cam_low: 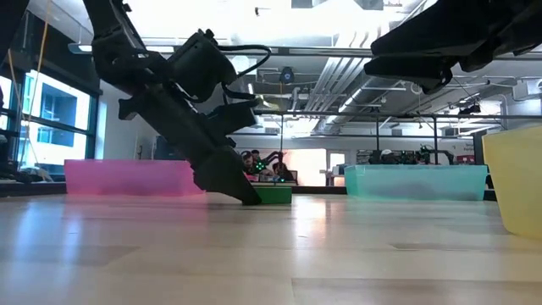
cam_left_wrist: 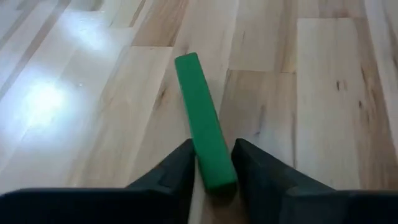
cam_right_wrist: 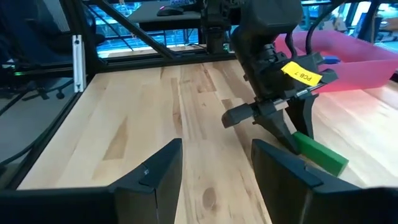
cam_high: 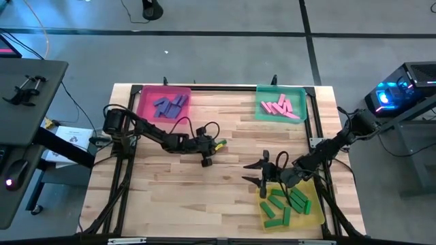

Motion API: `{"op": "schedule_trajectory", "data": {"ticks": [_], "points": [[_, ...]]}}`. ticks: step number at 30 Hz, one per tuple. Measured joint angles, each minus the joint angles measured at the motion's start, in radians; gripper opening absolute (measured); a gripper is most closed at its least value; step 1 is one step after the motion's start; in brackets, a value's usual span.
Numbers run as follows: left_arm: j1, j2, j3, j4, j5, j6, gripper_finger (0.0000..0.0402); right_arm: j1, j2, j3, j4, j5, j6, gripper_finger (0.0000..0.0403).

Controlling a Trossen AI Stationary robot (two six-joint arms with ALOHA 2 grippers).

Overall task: Sort blocks
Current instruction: Put the green block into the yellow bin

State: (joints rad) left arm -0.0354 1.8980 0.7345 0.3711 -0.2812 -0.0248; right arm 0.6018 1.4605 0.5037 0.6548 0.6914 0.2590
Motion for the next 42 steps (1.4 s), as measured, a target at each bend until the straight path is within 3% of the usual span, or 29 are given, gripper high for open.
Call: {"op": "schedule_trajectory", "data": {"ticks": [5,10,14,21,28,35,39,42], "points": [[-0.029,-0.001,-0.002,0.035,-0.002,0.008,0.0028,-0.002,0.005,0.0,0.0,-0.011,0.002,0.0177],[-0.12,-0.035,-0.005,0.079,0.048,0.04,0.0029,-0.035,0.06,0.0,0.0,-0.043,-0.074,0.0177],[-0.188,-0.084,-0.001,0.1,0.027,0.062,0.0029,-0.078,0.12,0.006,-0.008,-0.063,-0.109,0.0177],[-0.254,-0.119,-0.001,0.136,0.014,0.059,0.0029,-0.15,0.235,0.123,-0.032,-0.174,-0.166,0.0177],[-0.263,-0.119,0.0,0.153,0.01,0.055,0.0029,-0.171,0.312,0.296,-0.245,-0.169,-0.196,0.016],[-0.263,-0.119,0.0,0.155,0.01,0.044,0.0051,-0.171,0.313,0.385,-0.475,-0.171,-0.1,0.0029],[-0.263,-0.119,0.004,0.157,0.02,0.024,0.0071,-0.137,0.291,0.415,-0.576,-0.151,-0.042,0.003],[-0.273,-0.121,0.003,0.148,0.03,0.016,0.0089,-0.061,0.237,0.476,-0.829,-0.159,0.093,0.0032]]}}
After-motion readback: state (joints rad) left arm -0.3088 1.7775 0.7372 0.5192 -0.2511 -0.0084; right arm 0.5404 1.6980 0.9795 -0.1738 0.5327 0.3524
